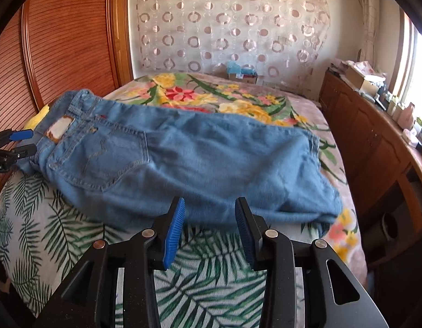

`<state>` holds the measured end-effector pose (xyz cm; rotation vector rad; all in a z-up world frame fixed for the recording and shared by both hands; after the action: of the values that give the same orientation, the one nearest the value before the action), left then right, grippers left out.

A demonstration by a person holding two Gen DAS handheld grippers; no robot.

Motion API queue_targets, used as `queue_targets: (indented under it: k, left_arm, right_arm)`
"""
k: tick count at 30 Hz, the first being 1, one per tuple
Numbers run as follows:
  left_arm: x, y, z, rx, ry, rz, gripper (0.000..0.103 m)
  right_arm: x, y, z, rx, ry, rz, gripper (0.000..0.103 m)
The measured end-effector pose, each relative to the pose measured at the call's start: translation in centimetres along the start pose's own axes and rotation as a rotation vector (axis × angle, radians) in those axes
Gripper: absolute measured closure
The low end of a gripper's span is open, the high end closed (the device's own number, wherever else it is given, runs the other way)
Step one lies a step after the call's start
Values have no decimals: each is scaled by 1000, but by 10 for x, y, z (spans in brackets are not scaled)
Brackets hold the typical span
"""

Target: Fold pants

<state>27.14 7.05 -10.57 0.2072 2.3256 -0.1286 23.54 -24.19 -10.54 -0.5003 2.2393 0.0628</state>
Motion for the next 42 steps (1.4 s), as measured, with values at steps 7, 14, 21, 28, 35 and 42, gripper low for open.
queue_targets:
  k: [7,14,21,28,35,42]
  left_arm:
    - [27,1,0,-6,36,-2,20]
    - [40,5,1,-5,56,-25,20]
    - [44,6,1,-14,58,-24,20]
    - [41,12,1,-29,41,-28,20]
    - [38,22,4,-55,34,-16,35]
    - [35,24,5,-49,16,-23,59]
  right_arm:
    - [32,4,17,-55,73,11,63]
    - [22,1,49,-88,110,12,76]
    - [11,1,33,-124,40,-7,100]
    - [29,-3,-3,-143,-5,3,101]
    - [25,10,13,-135,4,17,101]
    - [25,9,14,-144,22,28,101]
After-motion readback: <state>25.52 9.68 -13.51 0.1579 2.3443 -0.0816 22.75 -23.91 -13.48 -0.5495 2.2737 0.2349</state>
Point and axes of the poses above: each gripper's, at about its wrist camera, not at the fingertips, and z roughly the way its jaws point, y to its left, x to its underside, the point moved 7 cm from there along z, roughly the way its jaws point, and after that the axes turned 3 degrees about -z, right-handed, at the moved point
